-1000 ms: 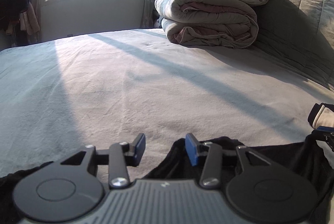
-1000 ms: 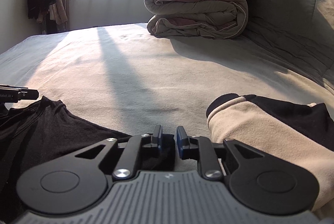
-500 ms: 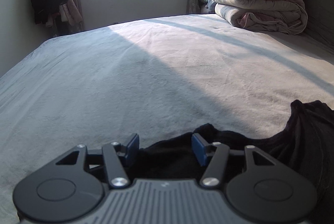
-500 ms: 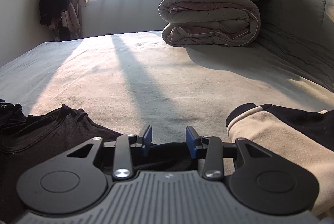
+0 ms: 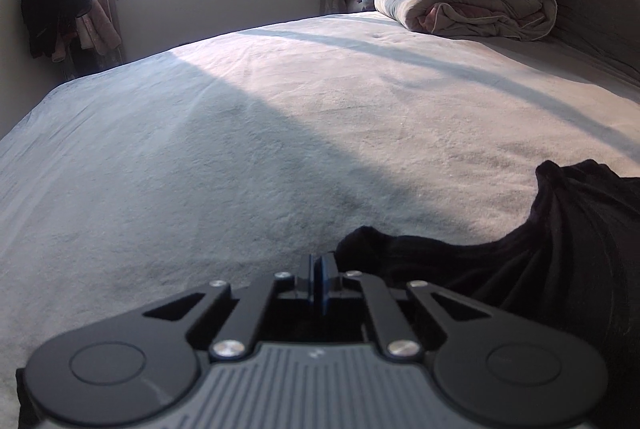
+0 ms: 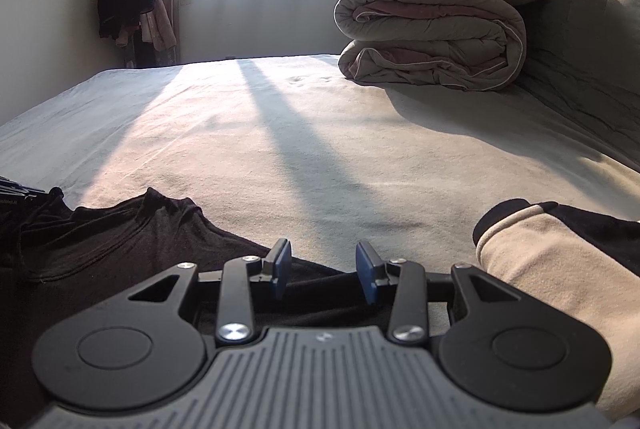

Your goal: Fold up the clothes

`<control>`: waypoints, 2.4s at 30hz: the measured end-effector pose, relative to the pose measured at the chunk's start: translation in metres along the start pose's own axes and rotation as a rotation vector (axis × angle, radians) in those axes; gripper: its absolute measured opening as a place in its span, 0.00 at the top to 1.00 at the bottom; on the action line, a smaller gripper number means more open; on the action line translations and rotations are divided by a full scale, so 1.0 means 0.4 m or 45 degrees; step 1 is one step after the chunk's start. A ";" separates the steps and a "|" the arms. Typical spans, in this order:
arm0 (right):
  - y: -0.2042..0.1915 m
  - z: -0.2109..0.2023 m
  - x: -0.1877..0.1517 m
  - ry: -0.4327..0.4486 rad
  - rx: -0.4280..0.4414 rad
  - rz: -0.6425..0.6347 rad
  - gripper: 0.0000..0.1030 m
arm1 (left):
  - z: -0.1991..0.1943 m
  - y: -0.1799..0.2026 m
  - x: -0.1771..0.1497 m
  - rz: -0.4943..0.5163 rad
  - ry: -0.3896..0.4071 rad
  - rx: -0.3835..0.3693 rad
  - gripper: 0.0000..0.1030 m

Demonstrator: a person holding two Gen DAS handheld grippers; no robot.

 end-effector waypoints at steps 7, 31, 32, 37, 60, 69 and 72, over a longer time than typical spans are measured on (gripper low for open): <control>0.002 0.002 -0.004 -0.002 -0.010 -0.005 0.61 | -0.018 -0.042 0.012 -0.145 0.112 0.180 0.99; 0.000 0.013 -0.014 -0.038 -0.011 -0.021 0.60 | -0.019 -0.063 0.013 -0.215 0.065 0.222 0.58; -0.001 0.014 -0.015 -0.040 -0.012 -0.022 0.60 | -0.021 -0.063 0.014 -0.222 0.068 0.217 0.57; -0.001 0.016 -0.017 -0.045 -0.017 -0.027 0.59 | -0.031 -0.066 0.021 -0.251 0.076 0.197 0.55; -0.010 0.015 -0.013 -0.036 -0.009 -0.027 0.57 | -0.148 -0.095 -0.047 -0.394 0.006 0.267 0.41; -0.038 -0.021 0.018 -0.006 0.085 0.084 0.54 | -0.267 -0.314 -0.195 -0.644 -0.035 0.413 0.30; -0.051 -0.048 0.034 -0.006 0.135 0.183 0.54 | -0.267 -0.390 -0.237 -0.707 -0.070 0.427 0.33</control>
Point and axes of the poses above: each gripper's, at about its wrist camera, not at the fingertips, and z roughly the way its jaws point, y to its right, x to its top, the point moved 7 cm from there along z, roughly the way its jaws point, and after that the axes turned 3 degrees about -y, right-handed, at the moved point
